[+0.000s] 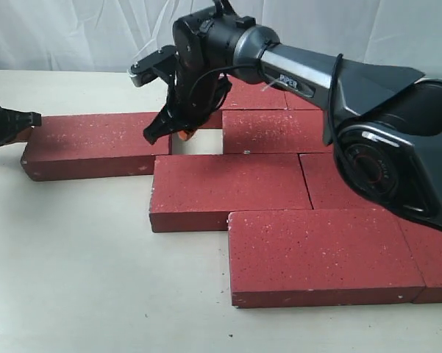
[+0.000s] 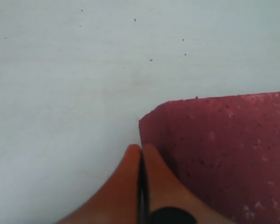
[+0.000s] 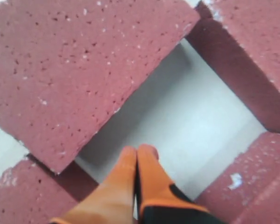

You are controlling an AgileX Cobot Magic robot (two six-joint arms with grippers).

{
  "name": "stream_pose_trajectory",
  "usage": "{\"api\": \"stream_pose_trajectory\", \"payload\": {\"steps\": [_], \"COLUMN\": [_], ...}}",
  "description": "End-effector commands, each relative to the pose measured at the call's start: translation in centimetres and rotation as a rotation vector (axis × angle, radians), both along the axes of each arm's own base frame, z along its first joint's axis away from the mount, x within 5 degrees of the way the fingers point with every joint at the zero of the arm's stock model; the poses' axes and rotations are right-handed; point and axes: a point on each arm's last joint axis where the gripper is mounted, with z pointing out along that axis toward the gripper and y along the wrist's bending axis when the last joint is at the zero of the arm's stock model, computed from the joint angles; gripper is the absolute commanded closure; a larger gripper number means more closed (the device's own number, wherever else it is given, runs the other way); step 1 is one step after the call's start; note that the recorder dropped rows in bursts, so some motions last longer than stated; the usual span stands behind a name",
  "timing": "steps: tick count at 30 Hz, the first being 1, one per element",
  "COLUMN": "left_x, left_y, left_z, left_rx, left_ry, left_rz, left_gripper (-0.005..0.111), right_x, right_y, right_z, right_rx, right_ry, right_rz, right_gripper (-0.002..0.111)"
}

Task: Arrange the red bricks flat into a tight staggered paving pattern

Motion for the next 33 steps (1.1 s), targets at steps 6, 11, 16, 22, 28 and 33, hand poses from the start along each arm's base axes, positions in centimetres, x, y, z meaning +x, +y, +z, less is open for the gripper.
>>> {"api": "stream_pose_trajectory", "payload": {"steps": [6, 11, 16, 22, 28, 33], "left_x": [0.6, 0.8, 1.1, 1.4, 1.5, 1.8], "left_y": [-1.9, -3.1, -4.5, -5.9, -8.0, -9.3], "left_z": [-0.3, -0.6, -1.1, -1.0, -1.0, -0.9], "left_rx": [-0.007, 0.001, -0.013, -0.017, 0.001, 0.044], "left_ry": [-0.022, -0.029, -0.026, -0.04, -0.043, -0.051], "left_rz": [-0.047, -0.083, -0.106, -0.134, -0.166, -0.17], "left_gripper": [0.107, 0.107, 0.107, 0.107, 0.107, 0.107], "right_x": [-0.7, -2.2, -4.6, -5.7, -6.5, -6.5], "right_y": [-3.2, -4.6, -8.2, -10.5, -10.9, -10.9], "right_z": [3.5, 3.2, 3.0, 2.2, 1.8, 1.8], "right_rx": [-0.186, -0.123, -0.075, -0.079, -0.049, -0.042], "right_ry": [0.007, -0.079, -0.14, -0.141, -0.175, -0.182], "right_rz": [0.045, 0.065, 0.054, 0.038, 0.044, 0.044], "right_gripper": [0.109, 0.109, 0.109, 0.109, 0.109, 0.109]}}
